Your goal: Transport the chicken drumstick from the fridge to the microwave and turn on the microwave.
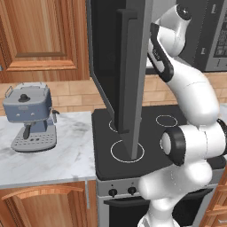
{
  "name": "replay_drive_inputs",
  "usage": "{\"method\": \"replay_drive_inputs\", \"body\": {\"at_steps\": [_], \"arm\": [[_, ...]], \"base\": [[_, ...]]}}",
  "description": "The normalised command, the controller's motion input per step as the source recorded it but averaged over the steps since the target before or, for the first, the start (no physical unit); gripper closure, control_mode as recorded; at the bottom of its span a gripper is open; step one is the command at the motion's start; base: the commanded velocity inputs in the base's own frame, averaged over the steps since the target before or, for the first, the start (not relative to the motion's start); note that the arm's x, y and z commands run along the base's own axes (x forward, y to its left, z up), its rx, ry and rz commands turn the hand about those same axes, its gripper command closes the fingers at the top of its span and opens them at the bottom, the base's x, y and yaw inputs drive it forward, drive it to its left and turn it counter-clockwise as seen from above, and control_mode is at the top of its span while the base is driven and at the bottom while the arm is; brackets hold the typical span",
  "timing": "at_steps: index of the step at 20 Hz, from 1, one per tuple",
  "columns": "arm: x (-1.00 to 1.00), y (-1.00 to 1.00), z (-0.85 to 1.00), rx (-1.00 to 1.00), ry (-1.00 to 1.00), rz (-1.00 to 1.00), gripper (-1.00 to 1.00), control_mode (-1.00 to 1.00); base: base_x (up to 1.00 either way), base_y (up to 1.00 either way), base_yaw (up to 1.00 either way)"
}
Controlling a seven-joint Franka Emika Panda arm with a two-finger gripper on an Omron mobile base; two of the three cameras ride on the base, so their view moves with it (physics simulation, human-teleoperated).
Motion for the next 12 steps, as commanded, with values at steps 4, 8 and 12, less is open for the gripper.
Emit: {"method": "replay_drive_inputs", "body": {"at_steps": [4,8,12], "arm": [[-0.81,0.0,0.07,0.0,-0.08,0.0,-1.0,-1.0],[-0.82,0.0,0.15,0.0,-0.05,0.0,-1.0,-1.0],[-0.83,-0.03,0.25,0.0,-0.01,0.0,-1.0,-1.0]], "base": [[0.0,0.0,0.0],[0.0,0.0,0.0],[0.0,0.0,0.0]]}}
